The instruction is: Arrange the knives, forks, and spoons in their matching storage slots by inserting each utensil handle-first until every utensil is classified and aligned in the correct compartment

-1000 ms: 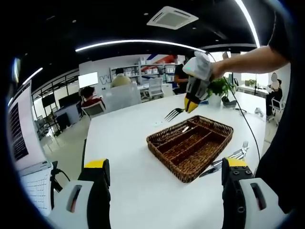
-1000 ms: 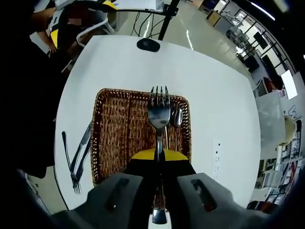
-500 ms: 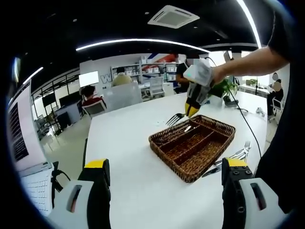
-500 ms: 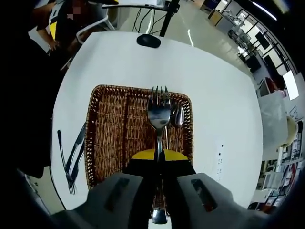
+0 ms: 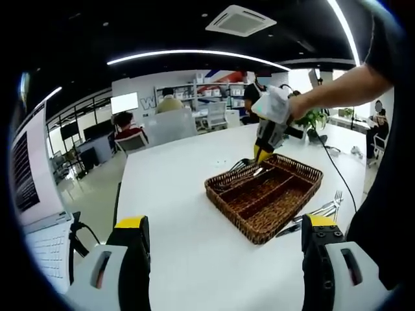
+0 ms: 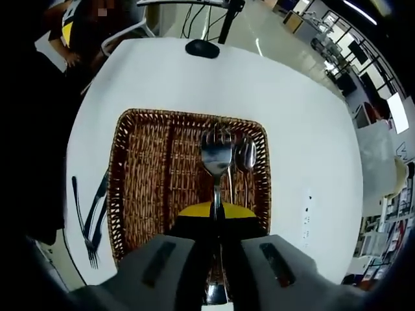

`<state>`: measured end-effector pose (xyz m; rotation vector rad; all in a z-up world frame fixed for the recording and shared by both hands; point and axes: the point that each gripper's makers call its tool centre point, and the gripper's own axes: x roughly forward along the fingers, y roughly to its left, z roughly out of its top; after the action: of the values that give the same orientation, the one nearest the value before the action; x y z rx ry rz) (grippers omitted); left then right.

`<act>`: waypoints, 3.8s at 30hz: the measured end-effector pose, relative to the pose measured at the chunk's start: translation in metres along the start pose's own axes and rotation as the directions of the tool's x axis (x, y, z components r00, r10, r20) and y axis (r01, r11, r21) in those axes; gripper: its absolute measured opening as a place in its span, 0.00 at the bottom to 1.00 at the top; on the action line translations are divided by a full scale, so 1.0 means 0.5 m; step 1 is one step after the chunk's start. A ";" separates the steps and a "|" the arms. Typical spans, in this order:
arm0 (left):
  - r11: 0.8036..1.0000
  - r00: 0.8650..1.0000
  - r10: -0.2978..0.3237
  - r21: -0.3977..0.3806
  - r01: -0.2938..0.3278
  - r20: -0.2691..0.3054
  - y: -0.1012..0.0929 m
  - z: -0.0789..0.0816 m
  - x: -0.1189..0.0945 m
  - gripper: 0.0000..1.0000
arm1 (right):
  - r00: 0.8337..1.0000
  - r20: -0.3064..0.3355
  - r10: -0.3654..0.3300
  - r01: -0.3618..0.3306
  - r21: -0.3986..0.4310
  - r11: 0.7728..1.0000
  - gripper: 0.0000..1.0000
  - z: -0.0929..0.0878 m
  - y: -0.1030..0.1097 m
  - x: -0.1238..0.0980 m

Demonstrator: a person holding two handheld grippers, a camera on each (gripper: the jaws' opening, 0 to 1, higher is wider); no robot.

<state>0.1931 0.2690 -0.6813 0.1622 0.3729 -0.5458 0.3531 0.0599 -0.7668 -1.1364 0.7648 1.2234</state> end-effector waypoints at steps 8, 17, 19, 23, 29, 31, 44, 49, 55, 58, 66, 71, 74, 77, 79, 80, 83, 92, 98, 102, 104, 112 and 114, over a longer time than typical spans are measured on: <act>1.000 1.000 0.005 -0.004 -0.005 -0.007 0.003 -0.004 -0.002 0.99 | 1.000 -0.003 0.013 -0.013 0.006 1.000 0.00 -0.001 0.009 0.035; 1.000 1.000 0.014 -0.004 -0.014 -0.025 0.005 -0.017 -0.013 0.99 | 0.999 -0.019 0.040 -0.040 -0.002 0.999 0.01 -0.012 0.032 0.082; 1.000 0.999 0.017 -0.006 -0.017 -0.031 0.005 -0.020 -0.016 0.99 | 0.999 -0.025 0.044 -0.044 0.002 0.999 0.01 -0.016 0.032 0.090; 1.000 0.999 0.023 -0.010 -0.024 -0.037 0.003 -0.023 -0.023 0.99 | 0.998 -0.020 0.056 -0.056 0.007 0.998 0.01 -0.017 0.040 0.108; 0.999 0.998 0.029 -0.015 -0.030 -0.053 -0.004 -0.034 -0.035 0.99 | 0.998 -0.020 0.052 -0.052 0.022 0.998 0.01 -0.018 0.041 0.135; 0.999 0.998 0.031 -0.017 -0.032 -0.058 -0.004 -0.037 -0.036 0.99 | 0.998 -0.028 0.057 -0.056 0.020 0.998 0.01 -0.022 0.044 0.141; 0.999 0.996 0.035 -0.011 -0.036 -0.084 0.000 -0.046 -0.052 0.99 | 0.999 -0.035 0.011 -0.011 -0.003 1.000 0.01 -0.028 0.051 0.177; 0.999 0.996 0.034 -0.006 -0.034 -0.081 0.005 -0.040 -0.054 0.99 | 1.000 -0.028 0.005 -0.006 -0.014 1.000 0.01 -0.024 0.048 0.177; 1.000 0.996 0.028 0.000 -0.028 -0.083 -0.001 -0.040 -0.053 0.99 | 1.000 -0.001 -0.009 0.009 -0.048 0.999 0.02 -0.027 0.049 0.178; 1.000 0.997 0.019 0.007 -0.018 -0.079 -0.009 -0.033 -0.051 0.99 | 0.999 0.024 -0.028 0.031 -0.107 0.994 0.03 -0.026 0.049 0.177; 0.999 0.998 0.002 0.037 0.001 -0.068 -0.016 -0.009 -0.049 0.99 | 0.995 0.084 -0.062 0.067 -0.052 0.996 0.17 -0.013 0.049 0.139; 0.999 0.998 -0.012 0.050 0.015 -0.059 -0.030 0.006 -0.041 0.99 | 0.983 0.155 -0.093 0.097 -0.022 0.995 0.28 0.014 0.037 0.089; 0.998 0.998 -0.026 0.057 0.029 -0.050 -0.040 0.013 -0.032 0.99 | 0.978 0.178 -0.113 0.110 0.028 0.994 0.35 0.016 0.031 0.055; 0.998 0.999 -0.033 0.051 0.035 -0.036 -0.047 0.021 -0.026 0.99 | 0.961 0.224 -0.161 0.140 0.106 0.984 0.42 0.018 0.027 0.020; 0.998 0.999 -0.043 0.051 0.045 -0.030 -0.057 0.030 -0.020 0.99 | 0.947 0.251 -0.202 0.160 0.175 0.971 0.51 0.009 0.029 -0.018; 0.996 0.998 -0.056 0.063 0.057 -0.024 -0.065 0.039 -0.017 0.99 | 0.939 0.272 -0.209 0.151 0.219 0.964 0.59 0.011 0.030 -0.030; 0.994 0.997 -0.073 0.082 0.075 -0.017 -0.075 0.052 -0.004 0.99 | 0.918 0.309 -0.247 0.133 0.347 0.928 0.70 0.002 0.031 -0.080; 0.987 0.993 -0.120 0.105 0.118 0.006 -0.106 0.083 0.031 0.99 | 0.833 0.386 -0.397 0.196 0.464 0.864 0.96 -0.028 0.043 -0.209; 0.987 0.992 -0.124 0.106 0.122 0.011 -0.113 0.094 0.041 0.99 | 0.791 0.371 -0.486 0.237 0.546 0.804 1.00 -0.066 0.056 -0.260; 0.988 0.992 -0.122 0.095 0.120 0.011 -0.123 0.094 0.048 0.99 | 0.775 0.370 -0.512 0.233 0.585 0.777 1.00 -0.090 0.081 -0.282; 0.989 0.993 -0.120 0.093 0.119 0.007 -0.130 0.093 0.053 0.99 | 0.770 0.359 -0.527 0.240 0.603 0.761 1.00 -0.116 0.100 -0.285; 0.991 0.994 -0.112 0.068 0.112 -0.008 -0.172 0.063 0.073 0.99 | 0.772 0.309 -0.556 0.198 0.714 0.672 1.00 -0.219 0.187 -0.297; 0.991 0.995 -0.101 0.083 0.102 -0.018 -0.178 0.042 0.079 0.99 | 0.778 0.295 -0.555 0.186 0.736 0.651 1.00 -0.246 0.210 -0.304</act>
<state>0.1831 0.1700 -0.6817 0.2292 0.3727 -0.6612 0.2323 -0.1093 -0.6893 -0.2986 0.4512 0.7018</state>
